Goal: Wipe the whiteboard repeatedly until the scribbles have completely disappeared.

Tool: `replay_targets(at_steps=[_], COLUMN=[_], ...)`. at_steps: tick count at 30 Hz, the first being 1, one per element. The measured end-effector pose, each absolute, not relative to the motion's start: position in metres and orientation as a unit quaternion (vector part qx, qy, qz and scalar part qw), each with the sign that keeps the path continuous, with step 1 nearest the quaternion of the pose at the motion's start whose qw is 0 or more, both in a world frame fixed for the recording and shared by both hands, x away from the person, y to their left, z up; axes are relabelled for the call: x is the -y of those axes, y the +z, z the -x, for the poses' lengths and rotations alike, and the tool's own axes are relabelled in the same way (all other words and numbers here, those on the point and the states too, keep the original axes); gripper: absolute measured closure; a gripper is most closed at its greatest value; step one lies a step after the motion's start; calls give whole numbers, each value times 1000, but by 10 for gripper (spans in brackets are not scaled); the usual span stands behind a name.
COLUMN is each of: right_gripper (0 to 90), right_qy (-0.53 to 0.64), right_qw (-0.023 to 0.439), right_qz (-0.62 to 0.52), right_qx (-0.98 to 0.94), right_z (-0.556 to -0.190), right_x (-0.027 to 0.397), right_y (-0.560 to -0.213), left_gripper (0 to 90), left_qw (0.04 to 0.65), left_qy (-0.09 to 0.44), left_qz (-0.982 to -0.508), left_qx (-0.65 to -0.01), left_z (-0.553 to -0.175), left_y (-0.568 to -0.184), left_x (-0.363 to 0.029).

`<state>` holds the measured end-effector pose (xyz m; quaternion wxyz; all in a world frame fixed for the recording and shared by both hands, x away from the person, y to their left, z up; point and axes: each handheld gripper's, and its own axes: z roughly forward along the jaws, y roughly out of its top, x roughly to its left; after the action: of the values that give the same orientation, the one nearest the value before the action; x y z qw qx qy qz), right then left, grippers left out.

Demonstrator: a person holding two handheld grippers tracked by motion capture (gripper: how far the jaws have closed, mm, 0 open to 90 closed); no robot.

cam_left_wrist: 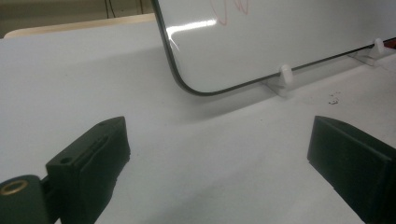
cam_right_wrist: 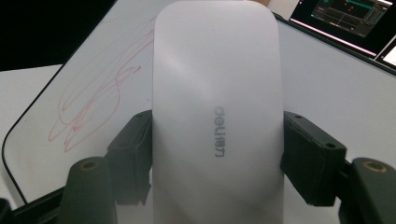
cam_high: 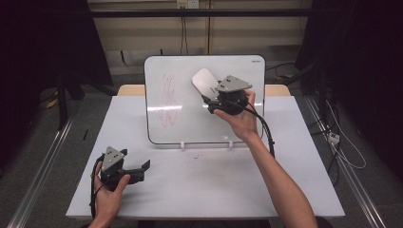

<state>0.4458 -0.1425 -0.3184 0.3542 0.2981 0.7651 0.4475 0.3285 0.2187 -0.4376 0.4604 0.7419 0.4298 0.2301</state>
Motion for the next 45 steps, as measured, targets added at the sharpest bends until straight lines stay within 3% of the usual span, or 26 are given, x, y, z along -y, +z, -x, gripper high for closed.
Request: replay_targets(at_steps=[16,30,45], right_gripper=[318,318,318], right_qy=[443,412,377], right_qw=[358,390,394], right_qz=[-266,-256,-273], right_qx=[-778,-783,-793], right_z=[-452,-480,-505], right_x=[104,72,50], right_y=[-308,-299,-299], left_gripper=[55,55,55], left_qw=[462,465,464], left_qy=[231,231,232], left_qz=[-740,-740,-739], left_qx=[-430,-429,-429], left_z=[-331,-330,-326], left_y=[-436,-437,-436], left_x=[-219,-223,-224])
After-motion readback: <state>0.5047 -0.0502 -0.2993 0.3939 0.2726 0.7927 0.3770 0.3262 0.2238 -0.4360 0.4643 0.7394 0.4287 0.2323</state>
